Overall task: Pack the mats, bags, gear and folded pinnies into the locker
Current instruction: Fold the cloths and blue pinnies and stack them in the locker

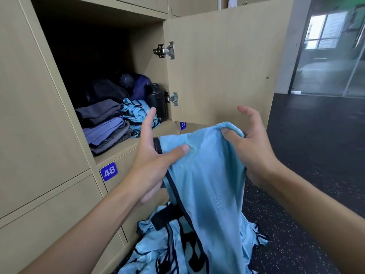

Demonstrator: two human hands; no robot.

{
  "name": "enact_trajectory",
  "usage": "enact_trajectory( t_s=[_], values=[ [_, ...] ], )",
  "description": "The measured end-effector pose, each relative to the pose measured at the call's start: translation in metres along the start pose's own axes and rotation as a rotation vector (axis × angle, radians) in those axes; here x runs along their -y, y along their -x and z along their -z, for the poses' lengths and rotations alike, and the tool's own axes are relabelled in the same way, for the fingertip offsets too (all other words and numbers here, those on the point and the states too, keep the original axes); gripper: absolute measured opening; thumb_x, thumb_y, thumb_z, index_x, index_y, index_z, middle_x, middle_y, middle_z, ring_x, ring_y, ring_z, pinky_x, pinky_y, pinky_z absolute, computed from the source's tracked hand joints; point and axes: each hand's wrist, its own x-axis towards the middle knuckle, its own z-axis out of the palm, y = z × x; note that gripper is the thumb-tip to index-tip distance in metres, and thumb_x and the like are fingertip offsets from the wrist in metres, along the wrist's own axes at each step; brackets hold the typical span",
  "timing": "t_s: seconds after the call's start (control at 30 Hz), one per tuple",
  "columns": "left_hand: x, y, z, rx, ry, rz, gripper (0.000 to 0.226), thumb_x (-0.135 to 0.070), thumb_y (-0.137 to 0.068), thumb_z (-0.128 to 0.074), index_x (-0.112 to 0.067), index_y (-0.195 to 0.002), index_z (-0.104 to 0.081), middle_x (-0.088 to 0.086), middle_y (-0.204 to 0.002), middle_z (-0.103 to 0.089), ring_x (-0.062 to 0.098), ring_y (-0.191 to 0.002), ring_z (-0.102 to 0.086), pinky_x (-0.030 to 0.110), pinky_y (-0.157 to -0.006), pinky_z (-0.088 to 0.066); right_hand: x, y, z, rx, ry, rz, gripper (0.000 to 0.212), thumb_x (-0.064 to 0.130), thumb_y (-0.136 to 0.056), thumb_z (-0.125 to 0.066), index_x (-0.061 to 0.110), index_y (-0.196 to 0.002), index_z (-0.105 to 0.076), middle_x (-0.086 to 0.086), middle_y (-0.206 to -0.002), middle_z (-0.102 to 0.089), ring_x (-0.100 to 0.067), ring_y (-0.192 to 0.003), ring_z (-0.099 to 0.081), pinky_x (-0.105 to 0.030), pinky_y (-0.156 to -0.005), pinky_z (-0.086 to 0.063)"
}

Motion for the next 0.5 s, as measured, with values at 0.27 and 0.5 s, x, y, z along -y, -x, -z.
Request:
enact_trajectory(
  t_s=[0.27, 0.5],
  values=[
    [-0.009, -0.007, -0.001, -0.215, 0.028, -0.085, 0.089, 0.004, -0.083, -0.071, -0.049, -0.143, -0.031, -0.003, -0.136, -0.058, 0.013, -0.104, -0.071, 0.036, -0.081, -0.061, -0.008, 0.016, -0.012, 0.429, -0.163, -0.148, 0.106, 0.009, -0.070, -0.084, 0.050, -0.147, -0.023, 0.000, -0.136, -0.056, -0.017, -0.101, -0.071, -0.035, -0.082, -0.059],
    [0.008, 0.010, -0.012, -0.119, 0.143, 0.279, 0.117, -0.013, -0.063, -0.078, -0.054, -0.151, -0.013, 0.005, -0.123, -0.067, 0.024, -0.098, -0.074, 0.043, -0.085, -0.058, -0.005, 0.010, -0.014, 0.186, -0.233, -0.015, 0.089, 0.001, -0.084, -0.074, 0.049, -0.143, -0.028, -0.010, -0.119, -0.063, -0.019, -0.093, -0.073, -0.035, -0.081, -0.060]
  ],
)
